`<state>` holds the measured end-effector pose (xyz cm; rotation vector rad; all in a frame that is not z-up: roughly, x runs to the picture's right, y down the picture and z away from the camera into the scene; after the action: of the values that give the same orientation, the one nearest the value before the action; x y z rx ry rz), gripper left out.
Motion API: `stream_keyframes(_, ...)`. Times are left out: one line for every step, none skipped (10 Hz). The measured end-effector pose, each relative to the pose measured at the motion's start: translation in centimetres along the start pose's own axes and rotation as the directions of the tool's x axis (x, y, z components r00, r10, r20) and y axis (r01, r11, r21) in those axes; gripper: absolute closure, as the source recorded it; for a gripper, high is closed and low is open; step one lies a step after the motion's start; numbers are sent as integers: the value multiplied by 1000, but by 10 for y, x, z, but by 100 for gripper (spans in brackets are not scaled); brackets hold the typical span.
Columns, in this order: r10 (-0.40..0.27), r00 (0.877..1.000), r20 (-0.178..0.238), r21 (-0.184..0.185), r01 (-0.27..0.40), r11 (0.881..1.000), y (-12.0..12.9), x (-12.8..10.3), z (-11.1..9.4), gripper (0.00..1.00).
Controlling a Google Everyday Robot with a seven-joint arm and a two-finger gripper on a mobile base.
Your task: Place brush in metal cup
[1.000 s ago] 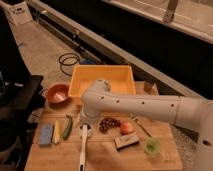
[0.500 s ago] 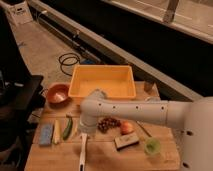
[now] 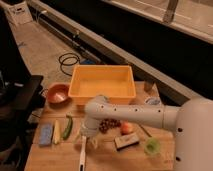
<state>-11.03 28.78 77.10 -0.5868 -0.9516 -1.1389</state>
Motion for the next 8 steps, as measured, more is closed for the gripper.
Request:
stream_keyframes(-2,1000,0,-6,2,1000,4,-1,-2,58)
stream_keyframes(-3,1000,0,-10,3,1000,5,-1,-3,66)
stream_keyframes(-6,1000,-2,-11,6,1000,6,0,-4,73)
stream_keyframes(-7,1000,-1,-11,7,1000,5,0,-5,86)
stream_keyframes(-3,1000,-1,-13,3,1000,7,-1,-5,95)
stream_keyframes(15,1000,-25,-11,-15,1000,7,-1,-8,99)
stream_keyframes(35,997,-73,-4,-35,999,2,-2,-17,100)
stream_keyframes(40,992,-116,3,-40,999,-2,-4,-30,100)
